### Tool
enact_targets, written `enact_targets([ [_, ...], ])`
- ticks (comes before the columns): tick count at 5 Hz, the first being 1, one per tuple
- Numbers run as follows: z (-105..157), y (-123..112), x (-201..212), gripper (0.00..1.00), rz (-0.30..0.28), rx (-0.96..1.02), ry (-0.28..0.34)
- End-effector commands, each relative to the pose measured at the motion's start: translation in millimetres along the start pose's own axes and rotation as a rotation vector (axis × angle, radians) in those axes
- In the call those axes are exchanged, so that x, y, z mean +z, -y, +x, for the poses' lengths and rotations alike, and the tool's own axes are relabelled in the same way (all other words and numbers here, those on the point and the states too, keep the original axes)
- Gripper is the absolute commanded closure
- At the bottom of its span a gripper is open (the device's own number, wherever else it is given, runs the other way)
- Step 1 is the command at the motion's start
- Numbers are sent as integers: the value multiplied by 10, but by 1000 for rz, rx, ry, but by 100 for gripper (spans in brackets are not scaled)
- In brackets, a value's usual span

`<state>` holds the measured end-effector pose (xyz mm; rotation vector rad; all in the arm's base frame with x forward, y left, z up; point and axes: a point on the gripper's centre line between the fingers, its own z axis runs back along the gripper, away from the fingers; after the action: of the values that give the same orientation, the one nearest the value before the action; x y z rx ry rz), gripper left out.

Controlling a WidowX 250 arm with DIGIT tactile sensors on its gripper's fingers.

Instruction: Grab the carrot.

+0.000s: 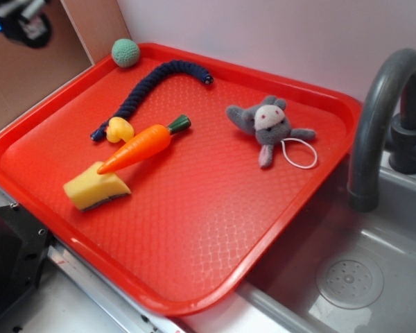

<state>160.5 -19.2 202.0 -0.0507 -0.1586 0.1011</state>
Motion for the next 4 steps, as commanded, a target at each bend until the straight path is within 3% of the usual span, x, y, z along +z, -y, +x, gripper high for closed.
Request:
enact_targets([
  [1, 302, 66, -817, 0, -82, -15, -132],
  [4, 360, 190, -1556, 0, -40, -103, -269],
])
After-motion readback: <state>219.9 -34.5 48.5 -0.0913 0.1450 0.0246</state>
